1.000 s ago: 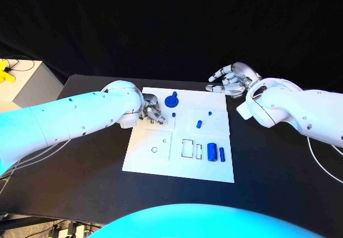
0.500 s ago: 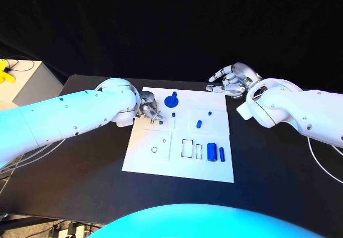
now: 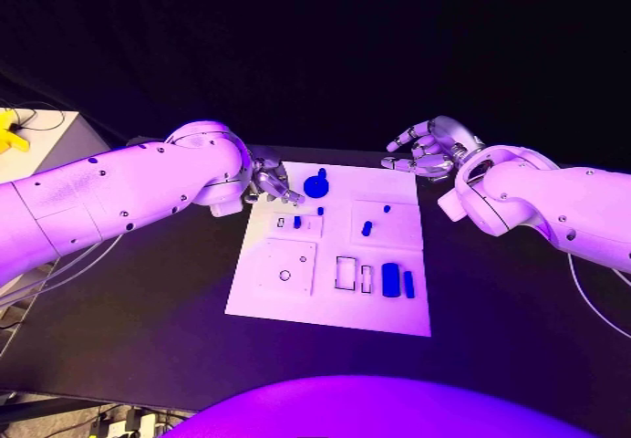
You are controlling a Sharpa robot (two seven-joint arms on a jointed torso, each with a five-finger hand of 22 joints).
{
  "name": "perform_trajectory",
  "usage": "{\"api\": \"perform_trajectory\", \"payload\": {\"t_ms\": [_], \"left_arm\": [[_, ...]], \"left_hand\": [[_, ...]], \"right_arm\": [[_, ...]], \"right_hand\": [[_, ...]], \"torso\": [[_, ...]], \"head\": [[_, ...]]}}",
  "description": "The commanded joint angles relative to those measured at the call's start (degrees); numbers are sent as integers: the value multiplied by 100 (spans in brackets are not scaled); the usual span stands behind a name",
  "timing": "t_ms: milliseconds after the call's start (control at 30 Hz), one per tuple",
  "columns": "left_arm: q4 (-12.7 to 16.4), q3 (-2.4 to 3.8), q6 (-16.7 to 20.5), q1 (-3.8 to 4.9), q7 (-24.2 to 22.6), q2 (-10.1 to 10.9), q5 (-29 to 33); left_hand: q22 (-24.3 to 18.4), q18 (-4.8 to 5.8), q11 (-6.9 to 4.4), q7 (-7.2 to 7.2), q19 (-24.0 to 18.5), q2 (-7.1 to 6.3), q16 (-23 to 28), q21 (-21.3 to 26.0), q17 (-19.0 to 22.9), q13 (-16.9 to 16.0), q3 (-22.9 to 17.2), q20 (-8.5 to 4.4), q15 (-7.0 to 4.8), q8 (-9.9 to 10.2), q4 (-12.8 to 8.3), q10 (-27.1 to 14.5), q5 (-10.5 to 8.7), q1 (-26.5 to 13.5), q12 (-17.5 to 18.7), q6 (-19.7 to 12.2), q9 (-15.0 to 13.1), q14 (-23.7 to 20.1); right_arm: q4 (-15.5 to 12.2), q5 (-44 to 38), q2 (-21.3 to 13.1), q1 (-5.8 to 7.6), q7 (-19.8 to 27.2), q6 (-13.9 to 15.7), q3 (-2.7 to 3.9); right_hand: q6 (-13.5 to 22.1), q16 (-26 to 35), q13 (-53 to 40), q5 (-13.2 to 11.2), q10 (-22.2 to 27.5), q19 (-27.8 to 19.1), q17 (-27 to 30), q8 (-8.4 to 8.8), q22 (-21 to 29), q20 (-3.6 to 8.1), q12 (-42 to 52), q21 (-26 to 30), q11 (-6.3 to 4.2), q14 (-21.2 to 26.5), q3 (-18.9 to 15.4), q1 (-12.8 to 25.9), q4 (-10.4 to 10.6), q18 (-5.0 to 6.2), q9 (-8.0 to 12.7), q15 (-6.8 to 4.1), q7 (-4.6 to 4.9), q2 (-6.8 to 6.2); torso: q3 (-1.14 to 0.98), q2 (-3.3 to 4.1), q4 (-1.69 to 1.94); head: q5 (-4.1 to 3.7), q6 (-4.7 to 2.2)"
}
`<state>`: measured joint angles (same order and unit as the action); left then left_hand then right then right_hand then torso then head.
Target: Assemble the parts on the task board
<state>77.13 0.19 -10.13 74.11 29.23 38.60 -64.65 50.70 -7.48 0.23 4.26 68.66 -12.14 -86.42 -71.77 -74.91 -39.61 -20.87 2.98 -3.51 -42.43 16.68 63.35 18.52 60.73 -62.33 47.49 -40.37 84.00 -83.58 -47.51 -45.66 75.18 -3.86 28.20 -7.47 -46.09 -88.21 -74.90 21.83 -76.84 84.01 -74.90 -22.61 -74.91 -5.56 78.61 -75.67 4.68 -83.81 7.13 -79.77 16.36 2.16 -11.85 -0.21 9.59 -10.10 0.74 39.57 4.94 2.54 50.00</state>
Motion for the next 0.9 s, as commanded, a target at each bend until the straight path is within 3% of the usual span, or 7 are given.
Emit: {"api": "perform_trajectory", "payload": {"t_ms": [33, 200, 300, 633, 900], "left_arm": [[-180, 19, 88, 24, -45, -50, 347], [-601, 118, 162, 50, -102, -182, 369], [-902, 155, 181, 79, -134, -295, 321], [-1407, 204, 162, 160, -152, -531, 242], [-1790, 215, 38, 201, -157, -741, 213]], "left_hand": [[-46, -22, 36, 44, -38, 58, 25, 33, -694, 123, 11, 23, 63, 99, -3, -120, 18, 137, 76, -119, 53, 323], [-30, -23, 48, 56, -27, 108, 16, 27, -709, 100, -42, 45, 78, 139, -20, -120, 60, 367, 45, -121, 91, 327], [-61, -30, 55, 67, -43, 104, 19, 42, -700, 138, -60, 50, 83, 165, -21, -151, 63, 450, 61, -145, 109, 324], [-48, -27, 63, 76, -36, 98, 19, 36, -700, 108, -51, 52, 89, 171, -2, -138, 56, 446, 41, -145, 115, 324], [-49, -27, 69, 82, -36, 89, 18, 36, -701, 116, -37, 54, 93, 173, 5, -144, 50, 431, 42, -143, 119, 324]], "right_arm": [[0, -17, -4, -6, 66, -37, 2], [6, -17, -3, -9, 68, -41, 2], [11, -17, 1, -9, 69, -44, 2], [16, -16, 10, -10, 70, -53, 2], [7, -17, 7, -10, 68, -52, 2]], "right_hand": [[54, 25, -151, -29, 42, 120, -1138, 30, -664, -29, -22, 31, 2, -516, 21, 73, 23, 100, 7, 41, -5, 17], [54, 25, -151, -29, 42, 120, -1138, 30, -664, -29, -22, 31, 2, -516, 21, 73, 23, 100, 7, 41, -5, 17], [55, 24, -154, -29, 38, 120, -1140, 30, -665, -29, -19, 29, 2, -517, 23, 73, 21, 100, 8, 41, -5, 19], [55, 23, -156, -27, 36, 120, -1143, 30, -664, -30, -17, 31, 2, -518, 26, 73, 18, 100, 8, 41, -5, 23], [55, 23, -156, -27, 36, 120, -1143, 30, -664, -30, -17, 31, 2, -518, 26, 73, 18, 100, 8, 41, -5, 23]], "torso": [[-1, 0, 8], [6, 11, 0], [-1, 13, -9], [4, 50, 3], [5, 45, 9]], "head": [[4, -3], [13, -42], [16, -49], [42, -105], [50, -93]]}}
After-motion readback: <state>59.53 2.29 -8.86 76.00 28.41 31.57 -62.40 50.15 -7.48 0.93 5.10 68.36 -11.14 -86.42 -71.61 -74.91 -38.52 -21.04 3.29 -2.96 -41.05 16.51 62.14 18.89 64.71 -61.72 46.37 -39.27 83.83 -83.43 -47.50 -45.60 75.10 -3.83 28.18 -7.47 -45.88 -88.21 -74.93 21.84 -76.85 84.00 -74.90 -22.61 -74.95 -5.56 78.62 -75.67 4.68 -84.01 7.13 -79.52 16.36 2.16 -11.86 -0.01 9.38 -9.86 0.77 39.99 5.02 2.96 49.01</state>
